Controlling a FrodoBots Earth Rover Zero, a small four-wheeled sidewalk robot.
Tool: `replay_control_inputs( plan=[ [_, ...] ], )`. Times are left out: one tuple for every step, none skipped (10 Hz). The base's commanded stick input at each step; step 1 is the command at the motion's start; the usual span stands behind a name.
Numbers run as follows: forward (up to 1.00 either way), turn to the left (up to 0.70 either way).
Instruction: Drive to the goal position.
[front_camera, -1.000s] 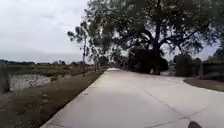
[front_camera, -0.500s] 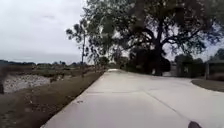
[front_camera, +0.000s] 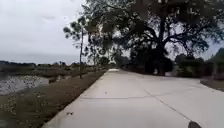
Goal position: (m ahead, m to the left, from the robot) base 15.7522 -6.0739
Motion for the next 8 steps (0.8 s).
replay_control_inputs(
  plan=[
    [1.00, 0.00],
    [1.00, 0.00],
    [1.00, 0.00],
    [1.00, 0.00],
    [1.00, 0.00],
    [1.00, 0.00],
    [1.00, 0.00],
    [1.00, 0.00]
  ],
)
